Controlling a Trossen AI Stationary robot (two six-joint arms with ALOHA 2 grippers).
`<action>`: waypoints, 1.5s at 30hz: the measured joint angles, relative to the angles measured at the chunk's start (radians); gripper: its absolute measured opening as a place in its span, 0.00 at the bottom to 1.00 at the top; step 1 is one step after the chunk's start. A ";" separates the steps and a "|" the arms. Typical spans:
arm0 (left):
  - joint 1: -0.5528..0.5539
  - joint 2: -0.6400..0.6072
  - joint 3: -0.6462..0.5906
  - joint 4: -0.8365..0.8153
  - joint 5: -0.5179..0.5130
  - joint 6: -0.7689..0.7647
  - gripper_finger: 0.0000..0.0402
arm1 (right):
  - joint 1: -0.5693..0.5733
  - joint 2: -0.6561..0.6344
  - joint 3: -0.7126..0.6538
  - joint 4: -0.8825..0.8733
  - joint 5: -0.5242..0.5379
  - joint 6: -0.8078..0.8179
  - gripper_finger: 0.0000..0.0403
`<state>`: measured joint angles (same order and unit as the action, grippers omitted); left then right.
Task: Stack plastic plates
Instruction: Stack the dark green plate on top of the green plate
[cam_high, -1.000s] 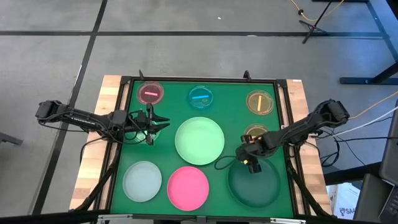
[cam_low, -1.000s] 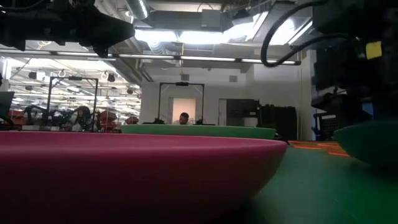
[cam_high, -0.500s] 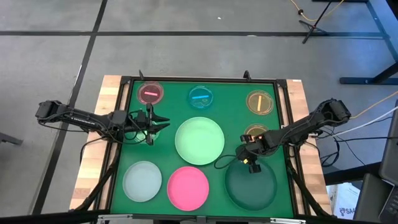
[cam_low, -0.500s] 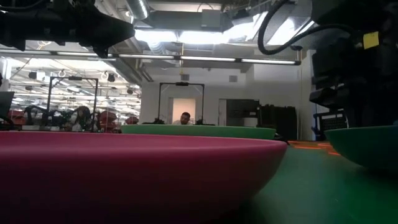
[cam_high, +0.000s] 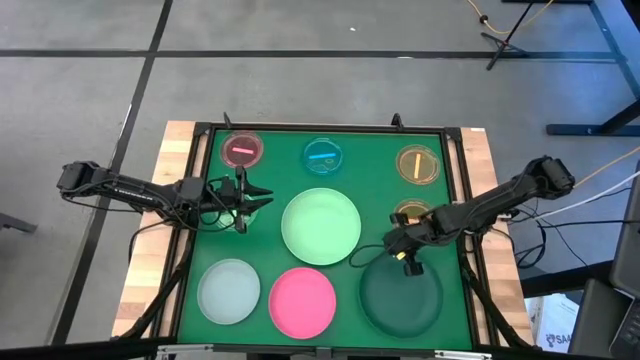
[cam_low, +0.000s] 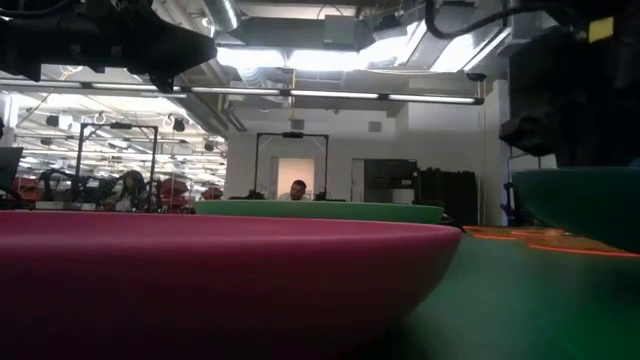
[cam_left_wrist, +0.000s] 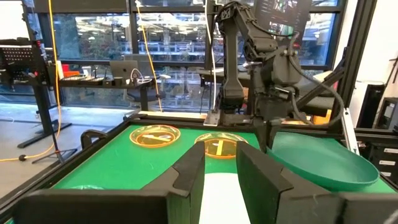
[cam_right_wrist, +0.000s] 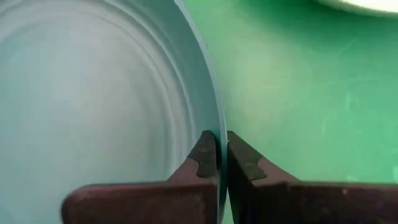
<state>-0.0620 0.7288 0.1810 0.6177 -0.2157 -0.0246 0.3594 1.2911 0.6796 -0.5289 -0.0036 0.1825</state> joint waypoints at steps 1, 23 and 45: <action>0.000 0.000 0.000 0.000 0.000 0.000 0.21 | -0.007 -0.009 0.001 -0.001 0.000 0.001 0.00; 0.000 0.000 0.000 0.020 0.000 0.000 0.21 | -0.195 -0.040 0.196 0.050 -0.014 0.011 0.00; 0.001 0.007 0.000 0.023 0.170 0.008 0.21 | -0.421 0.076 0.196 0.380 -0.015 -0.014 0.00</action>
<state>-0.0613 0.7355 0.1806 0.6409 -0.0461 -0.0166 -0.0621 1.3673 0.8757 -0.1494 -0.0191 0.1686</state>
